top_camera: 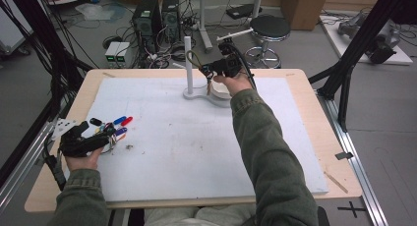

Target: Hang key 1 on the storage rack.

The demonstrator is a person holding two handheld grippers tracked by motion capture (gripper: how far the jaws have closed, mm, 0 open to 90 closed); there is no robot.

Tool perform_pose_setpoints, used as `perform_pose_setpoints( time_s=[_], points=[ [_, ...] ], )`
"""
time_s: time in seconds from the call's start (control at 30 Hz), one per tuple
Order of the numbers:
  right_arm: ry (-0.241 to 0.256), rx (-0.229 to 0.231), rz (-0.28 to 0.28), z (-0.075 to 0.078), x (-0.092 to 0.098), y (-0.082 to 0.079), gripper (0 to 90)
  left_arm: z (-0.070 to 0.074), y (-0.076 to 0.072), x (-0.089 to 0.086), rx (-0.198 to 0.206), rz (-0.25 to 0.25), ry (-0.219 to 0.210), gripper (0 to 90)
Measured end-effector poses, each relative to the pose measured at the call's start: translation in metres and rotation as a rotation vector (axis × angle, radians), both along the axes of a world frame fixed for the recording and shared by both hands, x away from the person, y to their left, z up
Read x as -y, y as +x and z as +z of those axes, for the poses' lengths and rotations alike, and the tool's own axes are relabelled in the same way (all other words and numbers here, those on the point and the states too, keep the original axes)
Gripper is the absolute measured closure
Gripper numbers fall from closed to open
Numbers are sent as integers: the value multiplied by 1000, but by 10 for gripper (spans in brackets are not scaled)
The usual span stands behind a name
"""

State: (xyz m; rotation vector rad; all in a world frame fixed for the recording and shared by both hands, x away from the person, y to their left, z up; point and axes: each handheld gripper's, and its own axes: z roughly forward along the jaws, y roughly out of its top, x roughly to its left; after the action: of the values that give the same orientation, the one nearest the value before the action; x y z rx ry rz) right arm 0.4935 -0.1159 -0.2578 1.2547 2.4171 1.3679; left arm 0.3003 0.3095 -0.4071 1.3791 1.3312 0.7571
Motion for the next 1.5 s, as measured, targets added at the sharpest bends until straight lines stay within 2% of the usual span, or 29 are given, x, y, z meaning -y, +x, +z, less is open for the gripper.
perform_pose_setpoints(
  time_s=[0.53, 0.7, 0.87, 1.1, 1.17, 1.2, 1.23, 1.27, 1.3, 1.37, 1.4, 1.5],
  points=[
    [-5, -36, -14, -19, -11, 17, 783, 0, 2, 0, -1, -3, -3, 17],
    [-10, -33, -15, -25, -14, 22, 781, 0, 2, -1, 1, 4, -10, 17],
    [-44, -17, -21, -33, -20, 28, 779, -1, 3, -2, 2, 6, -12, 17],
    [-35, -27, -36, -41, -19, 35, 775, -1, 5, -1, -1, 5, -15, 17],
    [-31, -33, -37, -41, -19, 35, 741, -2, 5, -1, -3, 2, -14, 17],
    [-28, -36, -37, -40, -17, 35, 685, -2, 5, -1, -3, 2, -13, 17],
    [-28, -36, -37, -40, -17, 35, 685, -2, 5, -1, -1, 3, -16, 17],
    [-34, -40, -34, -39, -15, 34, 544, -2, 5, -2, -2, 4, -15, 17],
    [-34, -40, -34, -39, -15, 34, 544, -2, 5, -2, -2, 5, -15, 17],
    [-88, -34, -38, -38, -12, 32, 374, -1, 5, -2, -4, 4, -11, 17],
    [-88, -34, -38, -38, -12, 32, 374, -1, 5, -1, -2, 5, -15, 17],
    [-105, -22, -50, -35, -8, 29, 199, -1, 5, -1, -3, 3, -13, 17]
  ],
)
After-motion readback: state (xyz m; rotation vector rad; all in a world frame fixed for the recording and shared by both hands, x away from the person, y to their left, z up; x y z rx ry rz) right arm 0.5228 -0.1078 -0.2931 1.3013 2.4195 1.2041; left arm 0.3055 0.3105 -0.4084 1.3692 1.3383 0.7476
